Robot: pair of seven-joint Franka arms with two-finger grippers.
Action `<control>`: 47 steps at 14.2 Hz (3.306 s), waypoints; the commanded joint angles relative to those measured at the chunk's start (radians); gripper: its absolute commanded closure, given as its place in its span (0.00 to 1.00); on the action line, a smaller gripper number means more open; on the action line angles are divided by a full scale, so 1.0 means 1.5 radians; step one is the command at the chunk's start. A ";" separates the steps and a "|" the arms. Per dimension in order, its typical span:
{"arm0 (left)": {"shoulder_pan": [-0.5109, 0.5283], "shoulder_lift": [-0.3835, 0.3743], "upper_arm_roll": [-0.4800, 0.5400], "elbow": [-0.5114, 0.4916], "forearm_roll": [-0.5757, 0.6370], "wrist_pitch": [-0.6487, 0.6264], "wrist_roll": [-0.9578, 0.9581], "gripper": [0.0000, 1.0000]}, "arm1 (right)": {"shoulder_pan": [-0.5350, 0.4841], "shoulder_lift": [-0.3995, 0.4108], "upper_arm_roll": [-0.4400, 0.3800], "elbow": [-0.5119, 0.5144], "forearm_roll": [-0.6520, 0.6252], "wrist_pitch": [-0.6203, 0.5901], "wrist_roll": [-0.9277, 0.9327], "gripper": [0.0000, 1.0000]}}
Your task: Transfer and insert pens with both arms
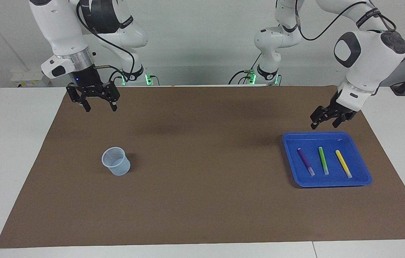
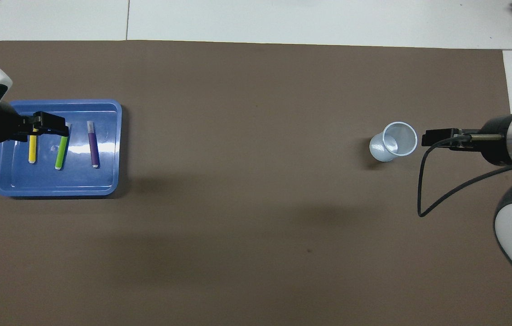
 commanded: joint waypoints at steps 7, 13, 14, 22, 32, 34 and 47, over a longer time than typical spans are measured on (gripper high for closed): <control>-0.012 0.121 0.007 0.068 0.002 0.069 0.000 0.05 | 0.015 0.007 0.001 -0.034 0.062 0.037 0.010 0.00; -0.011 0.170 0.006 0.079 -0.003 0.078 0.000 0.02 | 0.031 0.032 0.002 -0.035 0.084 0.093 0.010 0.00; -0.014 0.165 0.006 0.059 -0.003 0.088 0.000 0.02 | 0.044 0.041 0.002 -0.035 0.091 0.113 0.010 0.00; -0.004 0.192 0.007 -0.001 -0.003 0.174 -0.001 0.05 | 0.156 0.092 0.002 -0.033 0.119 0.243 0.106 0.00; -0.009 0.180 0.009 -0.059 -0.001 0.204 -0.003 0.12 | 0.270 0.195 0.004 -0.013 0.187 0.418 0.109 0.00; -0.002 0.180 0.010 -0.093 -0.001 0.249 0.002 0.13 | 0.271 0.201 0.005 0.007 0.204 0.413 0.122 0.00; -0.001 0.160 0.010 -0.149 -0.001 0.262 0.017 0.35 | 0.247 0.239 0.009 0.148 0.257 0.265 0.100 0.00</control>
